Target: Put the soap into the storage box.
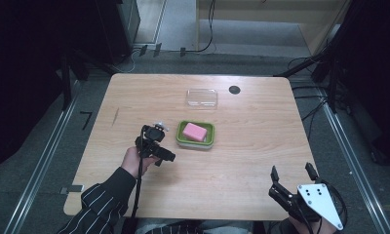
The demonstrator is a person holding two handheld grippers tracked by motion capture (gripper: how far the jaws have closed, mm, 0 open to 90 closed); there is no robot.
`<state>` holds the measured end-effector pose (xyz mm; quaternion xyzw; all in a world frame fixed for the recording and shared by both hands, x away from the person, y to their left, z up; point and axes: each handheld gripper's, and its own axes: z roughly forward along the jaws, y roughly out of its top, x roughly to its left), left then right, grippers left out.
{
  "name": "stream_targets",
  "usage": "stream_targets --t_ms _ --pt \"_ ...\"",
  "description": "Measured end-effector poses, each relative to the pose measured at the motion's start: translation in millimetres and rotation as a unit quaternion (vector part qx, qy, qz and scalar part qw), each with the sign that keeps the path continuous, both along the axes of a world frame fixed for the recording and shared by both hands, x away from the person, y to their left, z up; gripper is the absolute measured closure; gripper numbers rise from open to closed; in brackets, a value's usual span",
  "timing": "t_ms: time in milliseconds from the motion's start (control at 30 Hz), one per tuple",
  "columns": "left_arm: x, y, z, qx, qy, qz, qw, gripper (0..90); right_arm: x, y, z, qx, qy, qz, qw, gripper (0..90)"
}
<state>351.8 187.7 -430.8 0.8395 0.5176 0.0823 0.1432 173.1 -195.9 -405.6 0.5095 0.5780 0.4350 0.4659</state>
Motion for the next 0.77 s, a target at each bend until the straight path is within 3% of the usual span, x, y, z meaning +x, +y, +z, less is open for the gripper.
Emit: stream_targets --t_ms 433,767 --pt "-22.1 16.4 -10.2 0.006 0.021 -0.016 0.9996 8.8 -0.5 -0.5 0.0 0.001 0.000 -0.001 1.0000 12.7" --pt "-27.7 18.8 -15.9 0.014 0.019 -0.019 0.9995 8.9 -0.3 -1.2 -0.3 0.001 -0.001 -0.001 1.0000 12.7"
